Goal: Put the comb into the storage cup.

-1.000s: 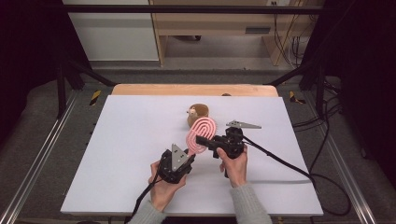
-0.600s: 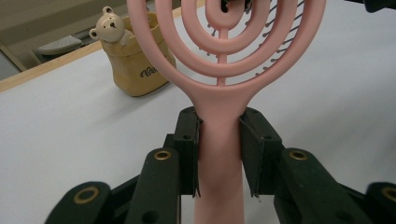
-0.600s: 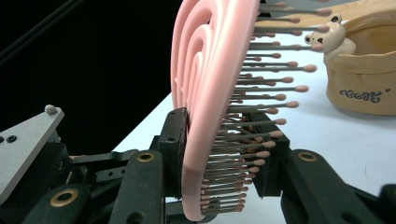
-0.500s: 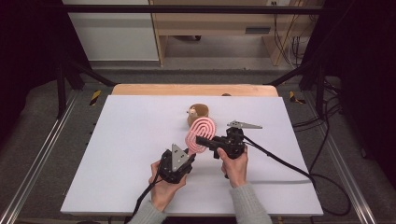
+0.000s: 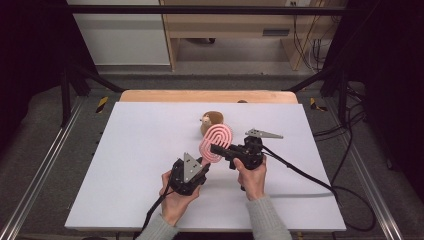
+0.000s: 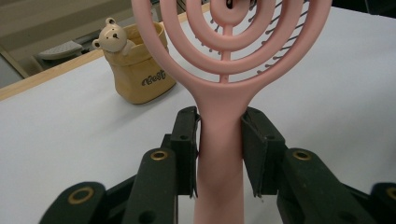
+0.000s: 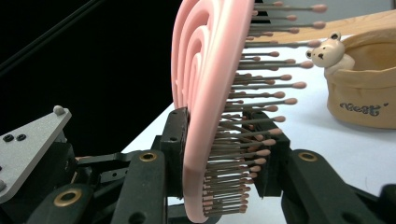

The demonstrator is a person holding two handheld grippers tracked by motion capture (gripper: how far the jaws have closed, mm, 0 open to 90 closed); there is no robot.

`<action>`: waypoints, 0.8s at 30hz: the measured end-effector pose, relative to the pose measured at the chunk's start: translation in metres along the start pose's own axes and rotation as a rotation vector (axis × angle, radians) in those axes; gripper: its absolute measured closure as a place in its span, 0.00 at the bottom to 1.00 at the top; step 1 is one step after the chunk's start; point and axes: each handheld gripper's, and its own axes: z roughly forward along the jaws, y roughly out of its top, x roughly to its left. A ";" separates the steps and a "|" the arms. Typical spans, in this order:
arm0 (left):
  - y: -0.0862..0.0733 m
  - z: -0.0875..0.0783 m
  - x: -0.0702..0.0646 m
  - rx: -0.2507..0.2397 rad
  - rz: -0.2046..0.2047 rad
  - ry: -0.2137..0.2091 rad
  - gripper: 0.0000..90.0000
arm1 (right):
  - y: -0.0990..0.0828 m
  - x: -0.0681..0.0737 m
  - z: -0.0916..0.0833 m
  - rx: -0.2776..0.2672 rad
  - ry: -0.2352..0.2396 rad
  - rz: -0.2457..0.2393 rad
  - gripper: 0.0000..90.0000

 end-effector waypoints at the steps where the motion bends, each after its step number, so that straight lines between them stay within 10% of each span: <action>1: 0.000 0.000 0.000 0.000 -0.001 -0.003 0.73 | 0.000 0.000 0.000 -0.002 -0.001 0.001 0.70; 24: 0.011 -0.006 0.026 -0.034 -0.084 -0.174 0.32 | 0.014 -0.003 -0.009 -0.055 -0.082 -0.036 0.70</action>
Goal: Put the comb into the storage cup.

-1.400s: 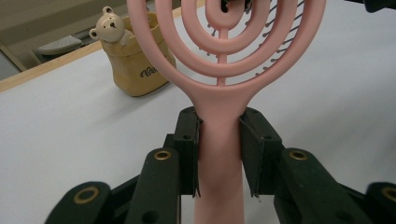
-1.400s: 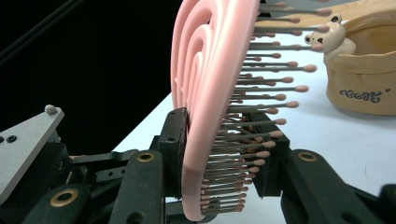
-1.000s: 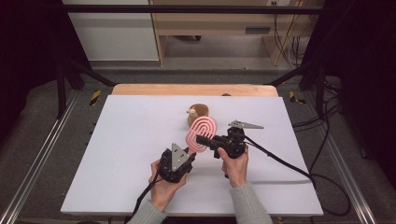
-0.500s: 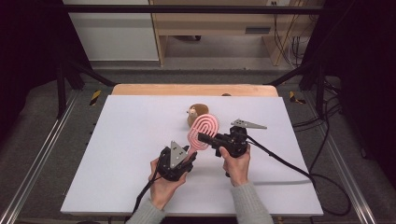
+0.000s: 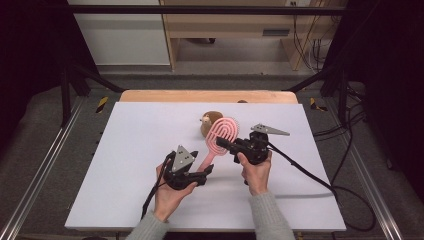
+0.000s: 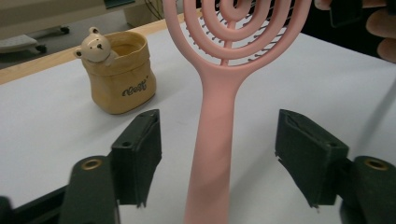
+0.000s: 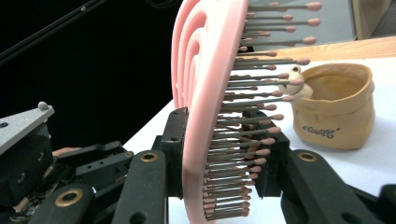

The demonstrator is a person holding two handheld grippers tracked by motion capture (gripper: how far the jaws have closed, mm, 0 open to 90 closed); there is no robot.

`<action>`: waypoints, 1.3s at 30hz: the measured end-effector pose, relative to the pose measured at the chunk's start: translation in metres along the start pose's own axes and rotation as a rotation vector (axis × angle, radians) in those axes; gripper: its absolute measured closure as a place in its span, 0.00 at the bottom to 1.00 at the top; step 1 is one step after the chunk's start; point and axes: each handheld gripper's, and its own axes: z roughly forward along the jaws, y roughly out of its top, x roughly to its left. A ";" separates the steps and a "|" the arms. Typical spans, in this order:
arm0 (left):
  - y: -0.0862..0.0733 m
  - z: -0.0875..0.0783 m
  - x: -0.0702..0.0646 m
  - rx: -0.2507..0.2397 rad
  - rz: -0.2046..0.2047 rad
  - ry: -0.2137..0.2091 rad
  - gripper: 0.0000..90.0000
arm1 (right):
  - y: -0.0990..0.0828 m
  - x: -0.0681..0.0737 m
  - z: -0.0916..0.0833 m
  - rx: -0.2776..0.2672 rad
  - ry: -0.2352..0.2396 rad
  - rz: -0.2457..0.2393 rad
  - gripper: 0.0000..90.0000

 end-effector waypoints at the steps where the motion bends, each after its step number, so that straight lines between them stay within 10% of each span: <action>1: 0.001 0.000 0.001 0.003 0.004 -0.010 0.28 | 0.001 0.000 -0.001 -0.003 -0.002 0.000 0.70; 15: 0.012 -0.011 0.023 0.008 -0.049 -0.102 0.02 | 0.011 -0.003 -0.009 -0.021 -0.044 -0.029 0.70; 39: -0.015 -0.045 0.071 0.011 -0.101 -0.021 0.00 | 0.022 -0.009 -0.015 -0.009 -0.090 -0.068 0.70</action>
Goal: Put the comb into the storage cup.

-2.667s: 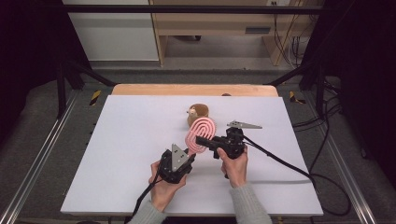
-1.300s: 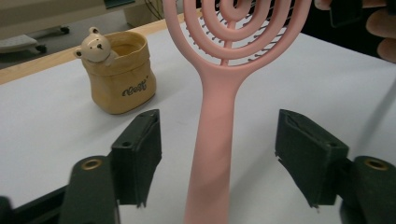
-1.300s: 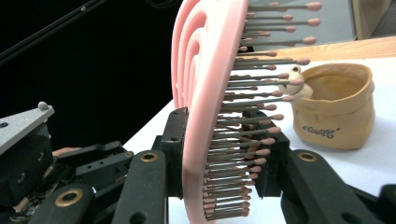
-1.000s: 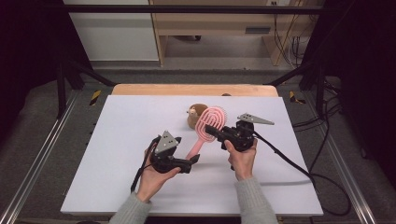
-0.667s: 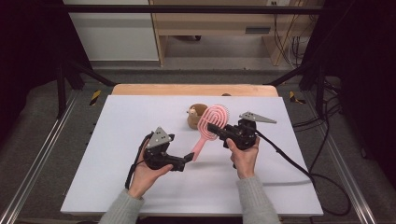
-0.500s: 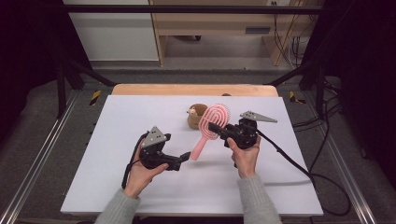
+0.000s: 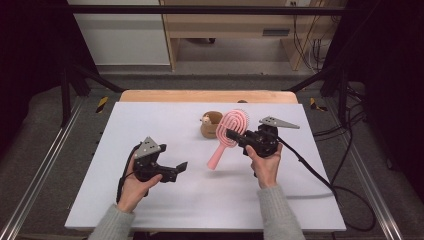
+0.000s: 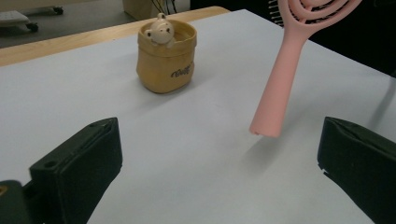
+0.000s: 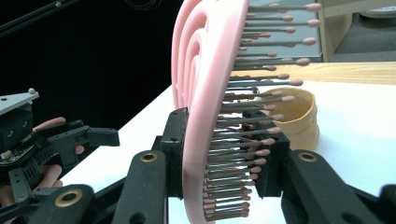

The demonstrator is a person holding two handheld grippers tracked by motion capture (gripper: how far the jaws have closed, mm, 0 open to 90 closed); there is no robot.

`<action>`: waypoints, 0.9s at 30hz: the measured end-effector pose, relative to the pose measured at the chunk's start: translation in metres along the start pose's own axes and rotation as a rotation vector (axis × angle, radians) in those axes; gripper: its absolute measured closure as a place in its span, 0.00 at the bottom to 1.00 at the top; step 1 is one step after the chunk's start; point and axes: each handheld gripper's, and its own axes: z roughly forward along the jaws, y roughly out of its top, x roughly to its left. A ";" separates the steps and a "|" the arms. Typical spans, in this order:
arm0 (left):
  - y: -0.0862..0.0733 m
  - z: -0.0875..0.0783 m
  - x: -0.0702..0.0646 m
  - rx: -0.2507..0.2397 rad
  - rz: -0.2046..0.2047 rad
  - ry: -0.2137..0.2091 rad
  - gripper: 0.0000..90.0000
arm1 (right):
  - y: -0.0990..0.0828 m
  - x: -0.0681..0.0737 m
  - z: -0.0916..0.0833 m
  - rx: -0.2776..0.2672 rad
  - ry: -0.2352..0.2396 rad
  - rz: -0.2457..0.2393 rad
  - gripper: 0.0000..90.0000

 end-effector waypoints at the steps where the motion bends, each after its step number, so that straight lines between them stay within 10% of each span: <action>1: -0.002 -0.002 0.002 0.002 -0.004 0.004 0.00 | 0.000 0.000 0.000 0.000 -0.002 -0.002 0.70; 27: -0.044 -0.034 0.046 0.001 -0.049 0.083 0.01 | 0.020 0.007 -0.001 -0.014 -0.053 -0.070 0.70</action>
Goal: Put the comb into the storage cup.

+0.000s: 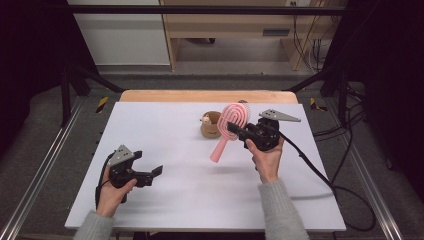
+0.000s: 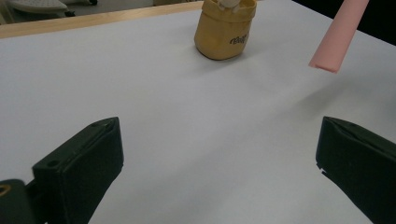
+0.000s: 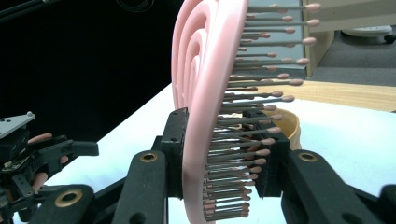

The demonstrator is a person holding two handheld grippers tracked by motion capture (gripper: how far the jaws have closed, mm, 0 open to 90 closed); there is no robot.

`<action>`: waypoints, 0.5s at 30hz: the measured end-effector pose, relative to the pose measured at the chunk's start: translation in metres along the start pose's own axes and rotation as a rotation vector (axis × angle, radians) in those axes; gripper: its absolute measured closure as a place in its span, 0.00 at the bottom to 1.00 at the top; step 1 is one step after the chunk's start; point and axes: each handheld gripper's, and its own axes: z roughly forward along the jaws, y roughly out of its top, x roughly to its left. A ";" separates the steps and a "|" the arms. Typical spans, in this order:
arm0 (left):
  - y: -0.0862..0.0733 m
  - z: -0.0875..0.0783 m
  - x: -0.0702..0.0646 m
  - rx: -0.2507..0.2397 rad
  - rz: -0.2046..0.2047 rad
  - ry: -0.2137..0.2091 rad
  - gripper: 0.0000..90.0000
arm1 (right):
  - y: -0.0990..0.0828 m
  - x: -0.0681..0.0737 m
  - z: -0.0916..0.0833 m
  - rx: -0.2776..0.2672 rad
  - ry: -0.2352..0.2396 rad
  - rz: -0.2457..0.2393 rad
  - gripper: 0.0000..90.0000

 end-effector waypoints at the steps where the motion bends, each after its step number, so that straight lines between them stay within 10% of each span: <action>1: -0.001 -0.001 0.001 -0.001 0.001 0.003 0.01 | 0.001 0.000 0.000 -0.003 -0.003 -0.004 0.70; 15: -0.015 -0.010 0.014 0.012 -0.001 0.023 0.01 | 0.013 0.002 0.005 -0.025 -0.022 -0.015 0.70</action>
